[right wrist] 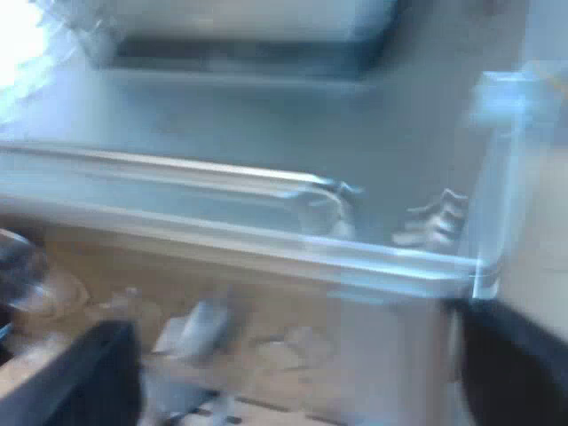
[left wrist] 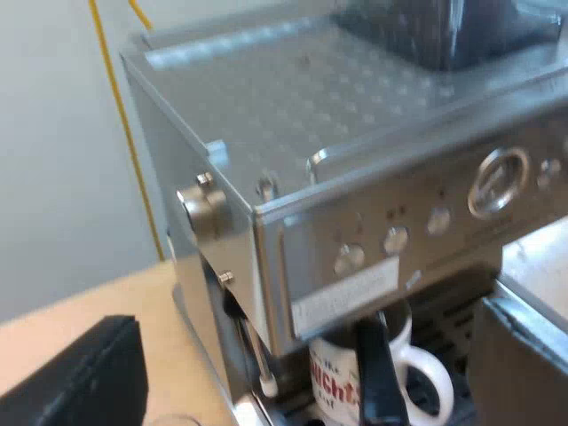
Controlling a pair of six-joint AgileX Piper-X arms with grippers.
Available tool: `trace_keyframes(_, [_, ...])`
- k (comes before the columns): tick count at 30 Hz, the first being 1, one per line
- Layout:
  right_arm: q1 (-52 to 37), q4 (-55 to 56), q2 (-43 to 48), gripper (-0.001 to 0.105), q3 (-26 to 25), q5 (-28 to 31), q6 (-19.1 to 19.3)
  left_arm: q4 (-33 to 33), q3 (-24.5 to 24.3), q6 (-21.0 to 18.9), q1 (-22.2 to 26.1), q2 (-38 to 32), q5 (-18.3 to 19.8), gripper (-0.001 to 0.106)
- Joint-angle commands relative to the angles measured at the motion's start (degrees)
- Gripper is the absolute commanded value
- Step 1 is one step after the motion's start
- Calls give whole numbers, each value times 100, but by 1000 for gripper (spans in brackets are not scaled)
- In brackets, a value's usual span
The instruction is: Place mug into machine
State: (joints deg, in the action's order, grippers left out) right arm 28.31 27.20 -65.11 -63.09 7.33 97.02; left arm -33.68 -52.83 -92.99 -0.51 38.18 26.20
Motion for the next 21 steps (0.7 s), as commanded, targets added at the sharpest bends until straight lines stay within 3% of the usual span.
trace_keyframes(1, [-229, 94, 248, 92, -75, 140, 270, 34, -152, -108, 5, -7, 40, 102])
trace_keyframes(7, [-662, 472, 864, 92, -75, 185, 493, -291, -361, -108, 5, -29, 40, 102])
trace_keyframes(13, [-1262, 705, 1410, 92, -75, 185, 760, -608, -370, -108, 5, -304, -341, 102])
trace_keyframes(21, [-2477, 1254, 1900, 92, -75, -327, 1135, -955, -370, -108, 5, -833, -622, 102])
